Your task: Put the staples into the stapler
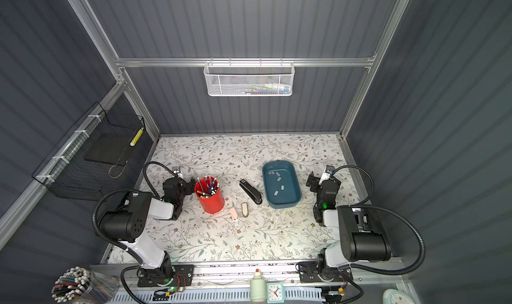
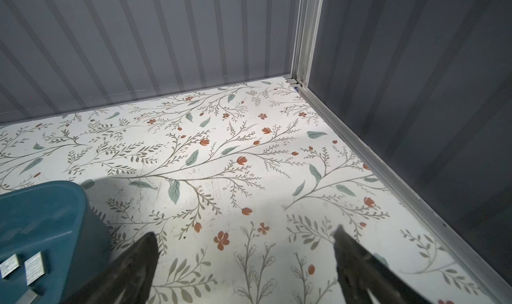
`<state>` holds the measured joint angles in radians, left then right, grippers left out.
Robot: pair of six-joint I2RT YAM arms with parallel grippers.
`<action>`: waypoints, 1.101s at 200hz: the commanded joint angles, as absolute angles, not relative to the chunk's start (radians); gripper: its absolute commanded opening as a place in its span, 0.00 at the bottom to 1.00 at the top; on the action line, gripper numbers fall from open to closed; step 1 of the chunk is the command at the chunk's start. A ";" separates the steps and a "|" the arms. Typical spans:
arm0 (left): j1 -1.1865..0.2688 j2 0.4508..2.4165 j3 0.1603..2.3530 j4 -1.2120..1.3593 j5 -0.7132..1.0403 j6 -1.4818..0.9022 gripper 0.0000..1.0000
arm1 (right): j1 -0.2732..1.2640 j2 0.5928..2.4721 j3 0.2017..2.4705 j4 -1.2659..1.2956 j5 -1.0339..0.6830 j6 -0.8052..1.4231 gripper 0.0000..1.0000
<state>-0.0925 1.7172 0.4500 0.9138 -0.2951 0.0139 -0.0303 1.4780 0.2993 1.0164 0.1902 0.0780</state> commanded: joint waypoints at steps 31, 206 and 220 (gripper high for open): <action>-0.094 1.716 0.463 0.932 -0.309 -0.001 1.00 | -0.029 1.462 0.303 1.020 0.197 0.084 0.99; -0.094 1.521 0.408 0.848 -0.309 -0.018 1.00 | -0.016 1.374 0.284 0.984 0.254 0.087 0.99; -0.094 1.405 0.411 0.720 -0.336 -0.085 1.00 | 0.005 1.289 0.294 0.896 0.321 0.084 0.99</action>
